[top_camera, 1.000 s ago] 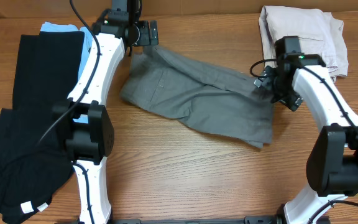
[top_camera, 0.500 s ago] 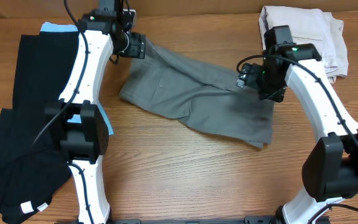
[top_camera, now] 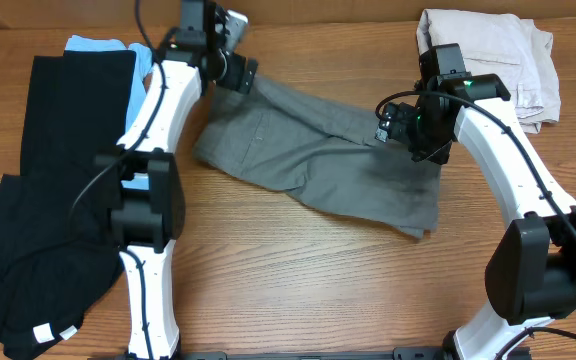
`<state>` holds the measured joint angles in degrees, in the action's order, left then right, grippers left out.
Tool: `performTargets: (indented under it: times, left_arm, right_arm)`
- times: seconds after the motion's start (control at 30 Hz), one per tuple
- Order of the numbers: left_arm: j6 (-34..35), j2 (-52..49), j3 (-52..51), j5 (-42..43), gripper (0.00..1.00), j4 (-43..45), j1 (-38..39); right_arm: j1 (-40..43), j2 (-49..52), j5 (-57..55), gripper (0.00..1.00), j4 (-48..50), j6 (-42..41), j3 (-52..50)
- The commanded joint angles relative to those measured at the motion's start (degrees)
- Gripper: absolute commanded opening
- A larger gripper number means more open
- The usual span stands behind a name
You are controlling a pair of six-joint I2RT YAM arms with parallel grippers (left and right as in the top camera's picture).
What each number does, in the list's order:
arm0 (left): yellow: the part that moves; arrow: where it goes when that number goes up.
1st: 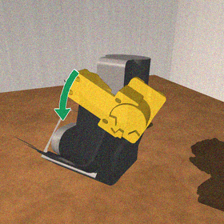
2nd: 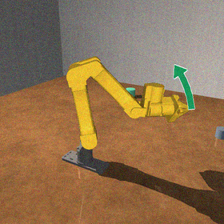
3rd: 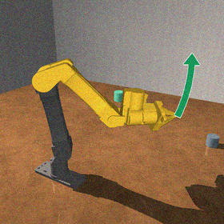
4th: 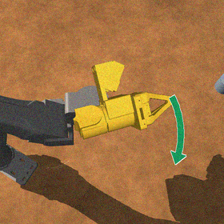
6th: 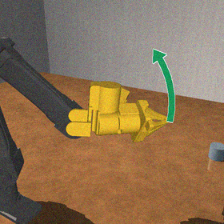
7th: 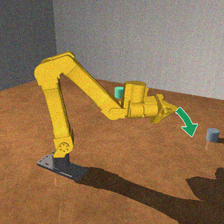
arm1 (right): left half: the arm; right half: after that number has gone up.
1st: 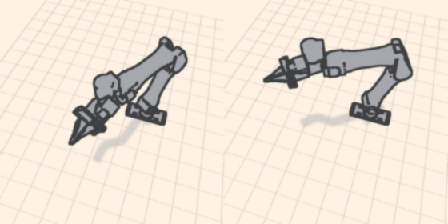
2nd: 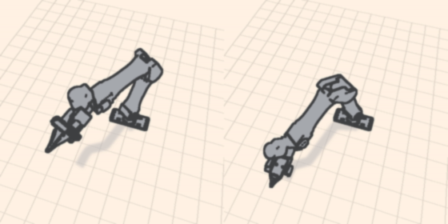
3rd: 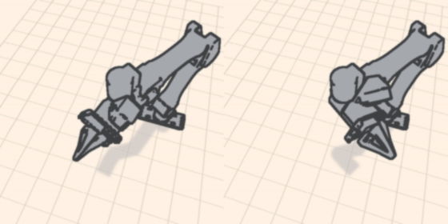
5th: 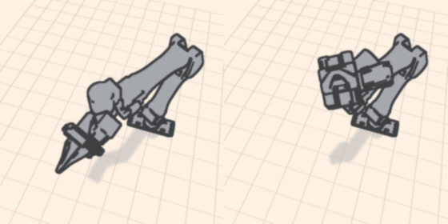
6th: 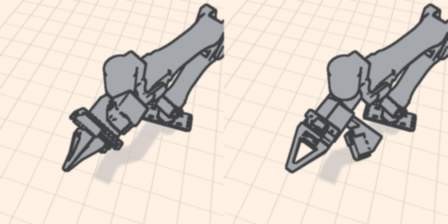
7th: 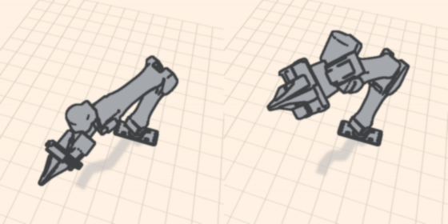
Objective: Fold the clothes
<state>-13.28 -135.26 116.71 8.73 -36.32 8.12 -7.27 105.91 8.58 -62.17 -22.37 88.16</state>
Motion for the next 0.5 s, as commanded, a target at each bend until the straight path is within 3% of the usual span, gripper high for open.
performTargets:
  times: [0.0, 0.07, 0.13, 0.17, 0.23, 0.33, 0.47]
  left_arm:
    - [0.35, -1.25, -0.17, 1.38, 0.79, -3.28, 0.26]
    - [2.73, -0.39, 0.63, 1.42, 0.59, -7.74, 0.2]
    - [5.14, 0.42, 1.51, 1.42, 0.26, -12.61, 0.2]
    - [6.1, 0.74, 1.73, 1.66, 0.17, -14.78, 0.28]
    - [6.27, 0.81, 1.73, 1.86, 0.1, -18.23, 0.28]
    - [6.34, 0.57, 0.39, 1.84, 0.06, -21.84, 0.26]
    - [6.47, 0.57, -1.18, 1.68, 0.04, -26.16, 0.22]
  right_arm:
    - [-0.15, -1.73, 4.79, 0.79, 0.02, 1.84, -0.44]
    - [-0.74, -2.36, 7.67, 0.75, 0.04, 3.32, -0.44]
    - [-2.03, -2.38, 7.76, 0.69, -0.35, 4.13, -0.46]
    - [-2.69, -2.23, 7.32, 0.65, -0.46, 4.63, -0.63]
    - [-4.37, -2.16, 6.08, 0.58, 1.03, 4.52, -2.21]
    - [-6.62, -2.08, 6.08, 0.48, 5.07, 4.17, -5.42]
    - [-9.14, -1.88, 5.33, 0.44, 11.61, 4.17, -10.19]
